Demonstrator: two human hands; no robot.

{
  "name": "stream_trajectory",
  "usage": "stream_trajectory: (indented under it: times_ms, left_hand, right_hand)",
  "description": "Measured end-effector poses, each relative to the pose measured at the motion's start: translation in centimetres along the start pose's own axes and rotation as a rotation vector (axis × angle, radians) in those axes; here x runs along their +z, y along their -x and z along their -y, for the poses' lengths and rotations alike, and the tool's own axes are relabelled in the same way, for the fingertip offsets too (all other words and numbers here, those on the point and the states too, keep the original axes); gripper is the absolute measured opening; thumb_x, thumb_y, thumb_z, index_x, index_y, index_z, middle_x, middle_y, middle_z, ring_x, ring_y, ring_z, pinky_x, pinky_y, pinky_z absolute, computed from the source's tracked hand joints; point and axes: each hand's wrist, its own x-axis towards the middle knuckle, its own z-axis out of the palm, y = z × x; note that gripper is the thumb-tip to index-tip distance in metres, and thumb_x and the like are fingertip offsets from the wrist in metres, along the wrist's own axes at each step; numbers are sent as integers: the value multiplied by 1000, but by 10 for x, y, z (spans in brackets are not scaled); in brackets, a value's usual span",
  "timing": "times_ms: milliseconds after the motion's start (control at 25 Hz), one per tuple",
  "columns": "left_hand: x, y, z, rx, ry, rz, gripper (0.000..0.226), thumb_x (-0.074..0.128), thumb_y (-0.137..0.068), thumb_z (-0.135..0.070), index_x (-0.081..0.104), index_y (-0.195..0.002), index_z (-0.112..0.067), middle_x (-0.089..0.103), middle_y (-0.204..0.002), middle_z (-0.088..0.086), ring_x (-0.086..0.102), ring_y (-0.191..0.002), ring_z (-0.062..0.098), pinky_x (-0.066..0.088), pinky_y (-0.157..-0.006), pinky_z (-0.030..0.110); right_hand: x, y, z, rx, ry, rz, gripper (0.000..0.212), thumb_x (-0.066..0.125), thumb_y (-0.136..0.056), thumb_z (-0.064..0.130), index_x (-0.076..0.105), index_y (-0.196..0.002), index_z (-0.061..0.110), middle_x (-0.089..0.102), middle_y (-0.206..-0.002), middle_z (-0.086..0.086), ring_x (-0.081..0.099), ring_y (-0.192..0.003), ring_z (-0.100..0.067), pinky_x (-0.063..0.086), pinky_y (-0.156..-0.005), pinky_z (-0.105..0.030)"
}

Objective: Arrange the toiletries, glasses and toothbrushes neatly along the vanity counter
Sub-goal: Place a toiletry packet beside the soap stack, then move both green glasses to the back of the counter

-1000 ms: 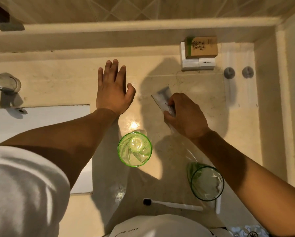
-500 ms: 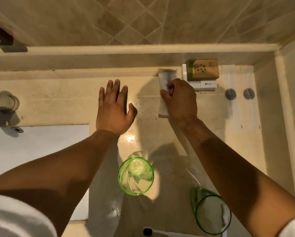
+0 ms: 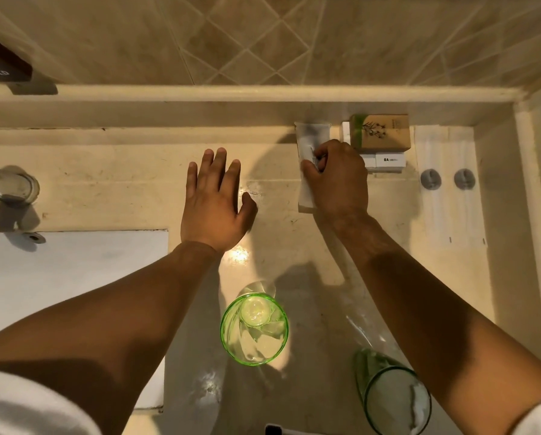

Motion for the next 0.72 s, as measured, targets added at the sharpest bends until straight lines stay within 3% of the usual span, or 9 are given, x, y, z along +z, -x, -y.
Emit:
stream_trajectory:
  times_ms: [160,280,440,520,600,720]
  left_hand:
    - [0,0,0,4,-9,12,63,41,-97,-41,38,-153,-11,23,-166,14,10,-157,30,3,-127,50]
    - [-2,1,0,3,-13,27,65,39,-97,-43,36,-154,-12,21,-167,14,7,-157,29,1,-127,49]
    - [-4,2,-1,0,10,40,65,39,-96,-42,36,-154,-12,22,-167,14,7,-157,29,1,-127,49]
    - [-10,3,-5,-17,38,41,63,42,-96,-41,40,-151,-11,26,-165,15,12,-156,30,3,-127,50]
    - [-19,7,-6,-46,175,29,55,47,-96,-37,49,-142,-8,33,-160,15,24,-151,33,14,-125,50]
    - [-32,13,25,-44,88,-51,48,48,-95,-31,54,-133,-2,42,-150,22,39,-137,41,31,-115,54]
  right_hand:
    - [-9,13,6,-2,-54,32,33,66,-95,40,62,-116,15,63,-115,-3,60,-103,-14,49,-94,-25]
    - [-23,40,10,-72,-129,106,29,63,-97,35,61,-121,18,59,-112,5,56,-96,-5,42,-82,-7]
    - [-41,90,4,-227,-179,209,22,61,-98,19,63,-120,20,49,-112,10,52,-88,0,41,-81,-8]
    - [-51,113,-3,-299,-196,328,33,58,-94,5,64,-121,23,53,-114,9,51,-93,1,45,-86,-11]
    - [-63,129,-11,-327,-185,506,53,56,-89,-3,58,-130,30,53,-125,11,48,-103,8,41,-88,-6]
    - [-70,147,-17,-369,-49,790,77,68,-83,4,40,-145,41,42,-143,15,38,-122,1,35,-98,-15]
